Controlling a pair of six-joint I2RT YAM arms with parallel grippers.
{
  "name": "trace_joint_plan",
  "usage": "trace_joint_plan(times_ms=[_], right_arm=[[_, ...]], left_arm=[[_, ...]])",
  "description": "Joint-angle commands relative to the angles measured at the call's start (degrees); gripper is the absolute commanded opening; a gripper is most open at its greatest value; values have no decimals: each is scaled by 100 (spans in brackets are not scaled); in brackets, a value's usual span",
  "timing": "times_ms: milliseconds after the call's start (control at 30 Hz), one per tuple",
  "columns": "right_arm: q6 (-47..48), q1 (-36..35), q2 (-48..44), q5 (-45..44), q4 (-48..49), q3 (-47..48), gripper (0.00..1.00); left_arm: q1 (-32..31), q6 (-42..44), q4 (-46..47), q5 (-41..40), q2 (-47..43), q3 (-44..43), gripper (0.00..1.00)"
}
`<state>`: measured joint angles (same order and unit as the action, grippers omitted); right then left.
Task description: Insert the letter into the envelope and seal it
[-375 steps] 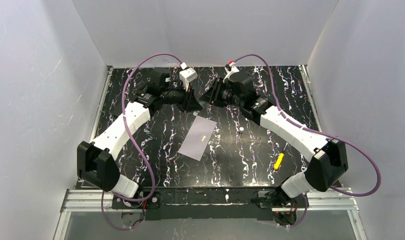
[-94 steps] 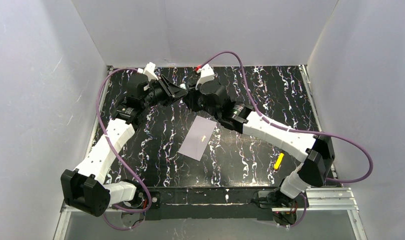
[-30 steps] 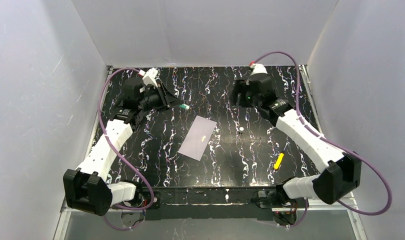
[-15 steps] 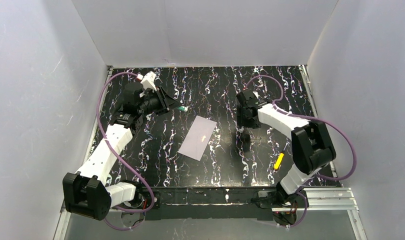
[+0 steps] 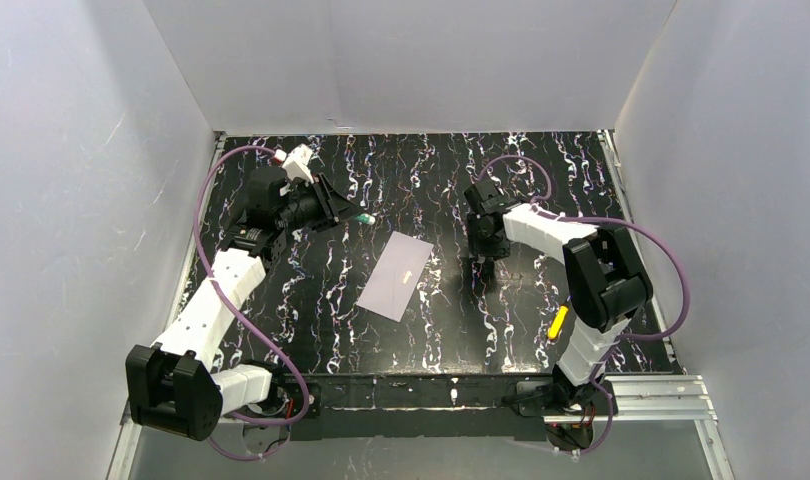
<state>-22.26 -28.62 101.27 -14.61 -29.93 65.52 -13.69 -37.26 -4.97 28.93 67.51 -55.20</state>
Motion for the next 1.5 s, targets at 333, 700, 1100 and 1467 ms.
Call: trace_joint_plan(times_ms=[333,700,1100,1467], right_arm=[[217,-96,265,-34,365,287,41],[-14,-91,-398,137,395,388,2],[-3219,-87,-2278,3252,4721,-573,2],[-5323,-362,-2318,3272,6877,-509,3]], left_arm=[[-9,115,-32,39,-193,-20,0],[-6,-13,-12,127,-219,-89,0],[-9,-2473,971,517,343,-880,0],[-8,-4617,1868,826,847,-1305,0]])
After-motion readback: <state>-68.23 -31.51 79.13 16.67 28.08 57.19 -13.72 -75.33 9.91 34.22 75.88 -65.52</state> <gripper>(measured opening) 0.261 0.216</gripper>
